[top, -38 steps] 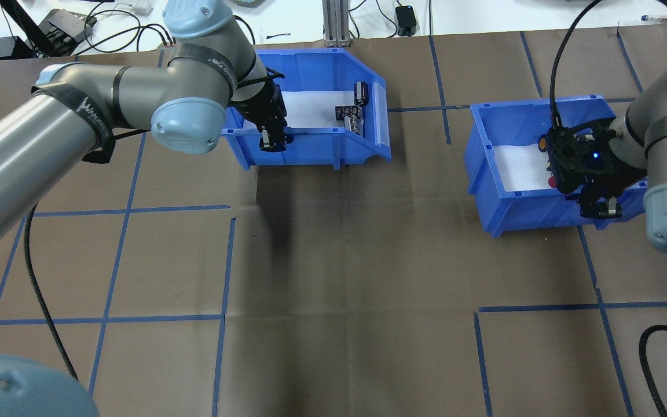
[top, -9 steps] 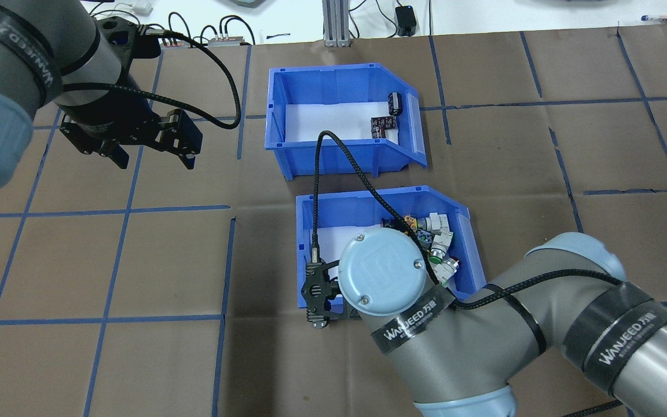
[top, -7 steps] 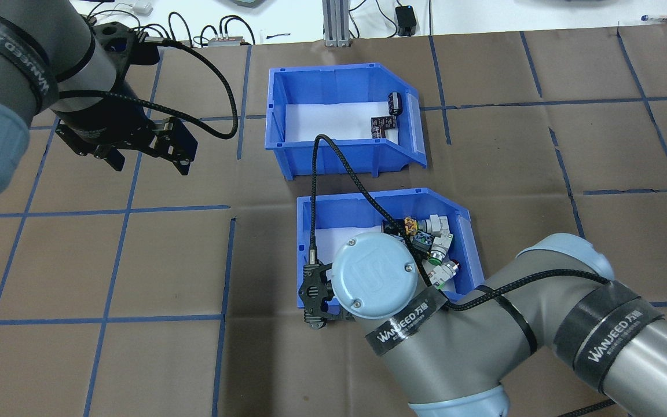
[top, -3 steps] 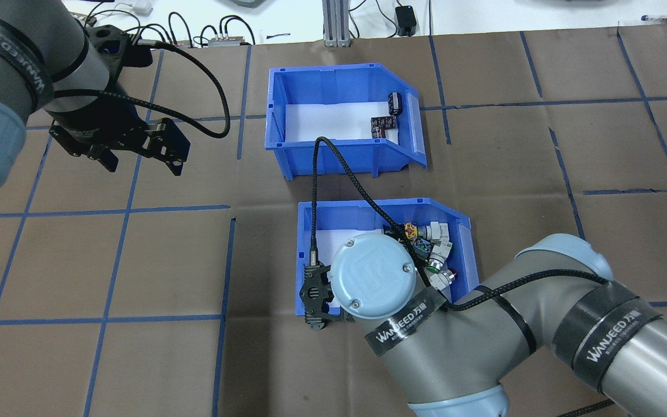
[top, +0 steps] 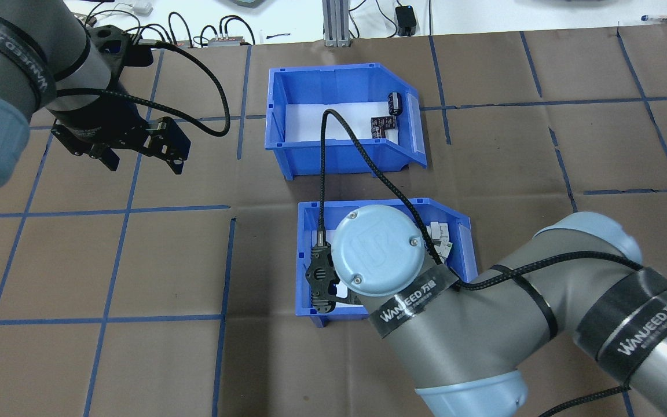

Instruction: Place battery box in front

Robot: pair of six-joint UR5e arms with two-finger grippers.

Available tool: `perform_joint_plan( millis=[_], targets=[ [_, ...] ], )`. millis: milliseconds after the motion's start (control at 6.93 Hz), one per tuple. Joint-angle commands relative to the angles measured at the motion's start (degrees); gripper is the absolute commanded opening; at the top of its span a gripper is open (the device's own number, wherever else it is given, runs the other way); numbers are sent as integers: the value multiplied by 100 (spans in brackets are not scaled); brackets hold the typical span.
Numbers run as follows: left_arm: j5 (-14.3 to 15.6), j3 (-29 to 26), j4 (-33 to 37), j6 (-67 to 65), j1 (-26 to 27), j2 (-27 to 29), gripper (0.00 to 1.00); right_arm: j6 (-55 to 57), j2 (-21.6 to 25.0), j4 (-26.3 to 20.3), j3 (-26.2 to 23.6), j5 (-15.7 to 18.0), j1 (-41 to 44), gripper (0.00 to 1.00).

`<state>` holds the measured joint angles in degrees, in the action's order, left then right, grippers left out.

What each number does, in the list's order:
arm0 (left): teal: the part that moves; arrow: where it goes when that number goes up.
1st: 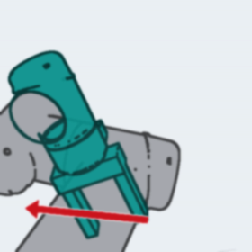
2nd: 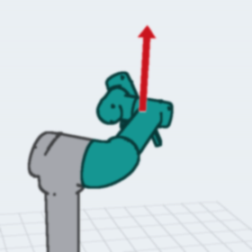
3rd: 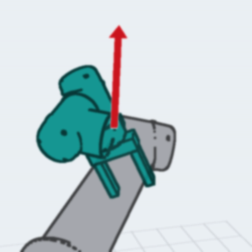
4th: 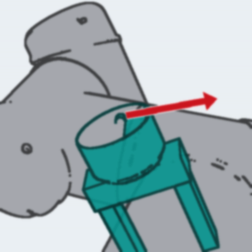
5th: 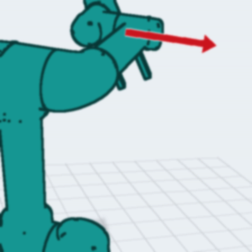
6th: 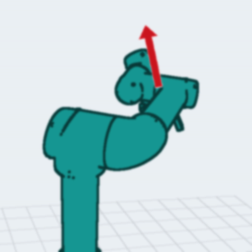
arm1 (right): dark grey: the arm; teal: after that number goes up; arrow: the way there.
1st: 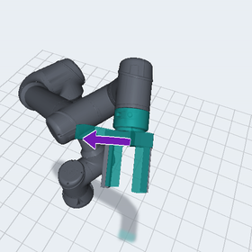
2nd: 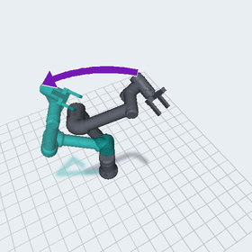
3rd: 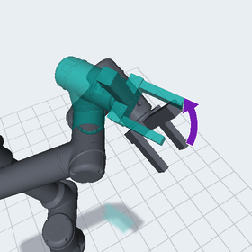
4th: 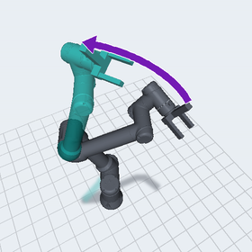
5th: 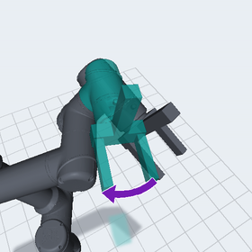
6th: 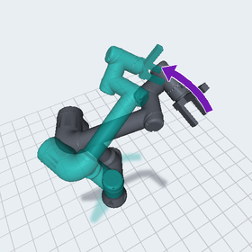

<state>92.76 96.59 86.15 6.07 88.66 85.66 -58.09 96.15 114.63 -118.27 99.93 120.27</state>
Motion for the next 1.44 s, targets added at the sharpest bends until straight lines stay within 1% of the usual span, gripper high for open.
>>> perform_joint_plan(
  millis=[0, 144, 288, 433, 577, 721, 865, 1010, 1154, 1298],
  targets=[
    [14, 0, -71, -27, -6, 12, 100, 113, 132, -530, 479, -70, -815, 100],
    [5, 0, -80, -53, 2, 30, 100, 766, 132, -521, 637, -375, -1334, 100],
    [-12, 26, -80, -105, 2, 47, 100, 1251, 123, -521, 856, -430, -1861, 100],
    [-21, 70, -80, -71, 2, 30, 100, 1735, 123, -538, 1207, -431, -2345, 100],
    [-73, 79, -72, -88, 2, 30, 100, 2201, 36, -747, 1636, -431, -2637, 100],
    [-83, 79, -72, -62, 2, 30, 100, 2771, -252, -941, 2032, -431, -2762, 100],
    [-83, 88, -63, -53, 11, 12, 100, 3734, -646, -1160, 2489, -422, -2806, 100],
    [-83, 88, -63, -62, 20, 3, 100, 4709, -929, -1571, 2850, -431, -2807, 100],
    [-83, 88, -54, -62, 20, 3, 100, 5363, -1184, -2098, 3141, -640, -2824, 100],
    [-83, 88, -45, -62, 37, -14, 100, 5813, -1230, -2407, 3205, -746, -2850, 100]
  ],
)
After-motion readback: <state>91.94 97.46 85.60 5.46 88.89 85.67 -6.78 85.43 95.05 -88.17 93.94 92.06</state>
